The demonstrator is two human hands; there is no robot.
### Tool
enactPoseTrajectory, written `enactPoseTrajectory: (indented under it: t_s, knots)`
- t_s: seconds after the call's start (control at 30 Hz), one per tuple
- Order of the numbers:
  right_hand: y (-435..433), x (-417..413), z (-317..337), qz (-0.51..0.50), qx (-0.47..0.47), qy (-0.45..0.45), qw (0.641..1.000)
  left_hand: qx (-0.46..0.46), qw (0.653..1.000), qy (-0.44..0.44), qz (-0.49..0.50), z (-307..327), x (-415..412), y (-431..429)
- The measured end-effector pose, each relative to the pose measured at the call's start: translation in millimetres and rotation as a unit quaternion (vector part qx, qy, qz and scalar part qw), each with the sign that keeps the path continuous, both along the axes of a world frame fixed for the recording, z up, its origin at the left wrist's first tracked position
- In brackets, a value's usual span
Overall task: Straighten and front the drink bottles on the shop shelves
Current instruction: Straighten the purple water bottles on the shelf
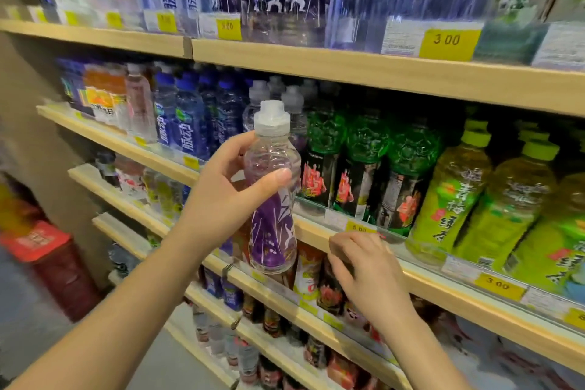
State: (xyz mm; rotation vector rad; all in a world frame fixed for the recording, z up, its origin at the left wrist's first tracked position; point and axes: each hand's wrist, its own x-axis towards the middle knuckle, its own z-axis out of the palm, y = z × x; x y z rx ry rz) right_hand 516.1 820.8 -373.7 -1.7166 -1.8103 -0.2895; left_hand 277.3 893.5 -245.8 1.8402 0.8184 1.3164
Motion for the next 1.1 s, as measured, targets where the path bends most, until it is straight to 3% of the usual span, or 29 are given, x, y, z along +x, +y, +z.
enactPoseTrajectory:
  t_s: [0.3,0.77,1.1]
  knots:
    - [42,-42,4,-0.019,-0.024,-0.028,0.999,0.028,1.000,0.008,-0.002,10,-49,37]
    - [109,-137,14,-0.124,-0.082,-0.031,0.988,0.020,0.995,0.013,-0.100,9,-161,138]
    - [126,-155,18,-0.152,-0.082,-0.009,0.985,0.028,0.989,0.033,-0.141,20,-162,175]
